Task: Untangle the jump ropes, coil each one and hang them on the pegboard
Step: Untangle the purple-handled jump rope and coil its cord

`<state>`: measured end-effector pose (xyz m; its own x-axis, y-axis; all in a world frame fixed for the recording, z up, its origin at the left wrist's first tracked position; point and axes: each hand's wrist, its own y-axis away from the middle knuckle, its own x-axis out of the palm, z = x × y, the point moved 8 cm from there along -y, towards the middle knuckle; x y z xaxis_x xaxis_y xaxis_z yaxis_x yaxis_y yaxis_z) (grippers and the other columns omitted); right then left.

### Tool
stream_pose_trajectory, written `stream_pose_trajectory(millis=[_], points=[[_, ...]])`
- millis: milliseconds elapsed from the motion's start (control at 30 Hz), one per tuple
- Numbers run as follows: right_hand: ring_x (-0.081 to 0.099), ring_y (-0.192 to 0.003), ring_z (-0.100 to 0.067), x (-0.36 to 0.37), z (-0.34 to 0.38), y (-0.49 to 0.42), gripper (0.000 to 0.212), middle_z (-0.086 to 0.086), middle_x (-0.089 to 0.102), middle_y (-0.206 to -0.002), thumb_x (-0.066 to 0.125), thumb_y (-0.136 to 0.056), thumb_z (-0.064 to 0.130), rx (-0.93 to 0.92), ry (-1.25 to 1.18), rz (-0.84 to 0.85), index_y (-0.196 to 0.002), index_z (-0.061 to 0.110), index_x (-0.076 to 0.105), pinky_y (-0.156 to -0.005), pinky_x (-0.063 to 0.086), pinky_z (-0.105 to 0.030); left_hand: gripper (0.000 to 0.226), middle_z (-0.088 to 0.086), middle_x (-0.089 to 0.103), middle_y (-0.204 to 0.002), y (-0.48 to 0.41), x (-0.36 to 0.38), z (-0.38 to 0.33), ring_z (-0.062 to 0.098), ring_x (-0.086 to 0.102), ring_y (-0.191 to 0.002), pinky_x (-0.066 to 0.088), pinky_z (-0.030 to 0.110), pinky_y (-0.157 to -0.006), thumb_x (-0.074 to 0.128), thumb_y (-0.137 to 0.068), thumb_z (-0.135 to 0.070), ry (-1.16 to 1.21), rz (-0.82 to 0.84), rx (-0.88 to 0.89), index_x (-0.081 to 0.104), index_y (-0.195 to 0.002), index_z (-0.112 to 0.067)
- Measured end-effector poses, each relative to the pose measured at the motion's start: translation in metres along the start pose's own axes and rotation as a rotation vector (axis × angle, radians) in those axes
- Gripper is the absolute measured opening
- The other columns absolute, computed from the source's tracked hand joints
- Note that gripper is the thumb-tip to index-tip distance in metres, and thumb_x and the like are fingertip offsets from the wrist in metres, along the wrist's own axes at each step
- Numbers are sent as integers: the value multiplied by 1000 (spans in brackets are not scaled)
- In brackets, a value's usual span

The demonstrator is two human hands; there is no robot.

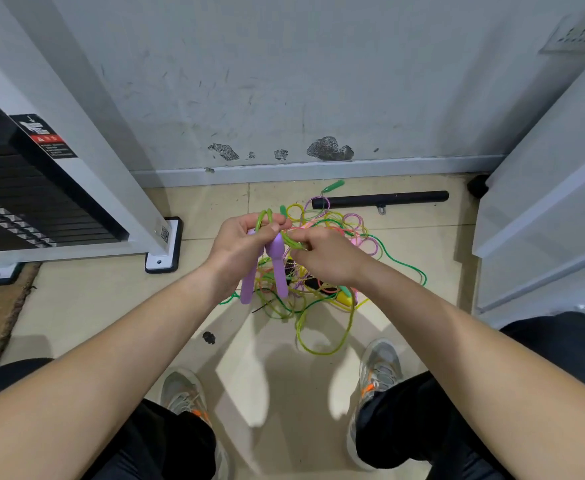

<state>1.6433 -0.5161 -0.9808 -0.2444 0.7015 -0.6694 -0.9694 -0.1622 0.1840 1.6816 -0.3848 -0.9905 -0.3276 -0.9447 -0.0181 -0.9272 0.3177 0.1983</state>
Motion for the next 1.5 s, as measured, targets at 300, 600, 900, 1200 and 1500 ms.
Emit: stream_pose_trajectory(millis=[300, 600, 900, 1200, 1500], points=[[50, -49, -16, 2, -1, 9, 13, -12, 62, -76, 56, -90, 3, 247, -722, -98, -84, 0, 68, -54, 42, -29, 17, -17, 73, -102, 11, 9, -23, 9, 66, -97, 50, 30, -86, 58, -93, -23, -637, -115, 385, 68, -106, -22], [47, -55, -12, 9, -2, 9, 23, -3, 57, -74, 46, -97, 1, 263, -1126, -21, -99, 7, 68, -53, 42, -24, 20, -3, 59, -117, 10, 19, -18, 20, 57, -108, 50, 43, -85, 48, -98, -25, -885, -23, 569, 54, -114, -15], [46, -58, -13, 17, -1, 8, 30, 1, 53, -76, 43, -100, 5, 208, -1082, -62, -109, 10, 71, -58, 38, -24, 27, 10, 57, -105, 9, 27, -14, 8, 61, -83, 53, 28, -75, 49, -89, -23, -96, 128, 61, 58, -114, -21], [49, -60, -18, 12, 5, 12, 20, -14, 57, -76, 49, -93, -4, 179, -882, -105, -92, -1, 68, -61, 43, -30, 29, 11, 67, -115, 1, 13, -7, 31, 60, -107, 45, 35, -92, 49, -97, -20, -501, 162, 151, 62, -123, -17], [56, -64, -11, 10, 12, 9, 42, -7, 64, -74, 51, -95, -2, 113, -718, -230, -134, 9, 61, -76, 51, -30, 30, 17, 51, -83, 9, 18, 5, 17, 50, -57, 48, 26, -59, 42, -85, 11, 176, 7, -173, 65, -99, -3]])
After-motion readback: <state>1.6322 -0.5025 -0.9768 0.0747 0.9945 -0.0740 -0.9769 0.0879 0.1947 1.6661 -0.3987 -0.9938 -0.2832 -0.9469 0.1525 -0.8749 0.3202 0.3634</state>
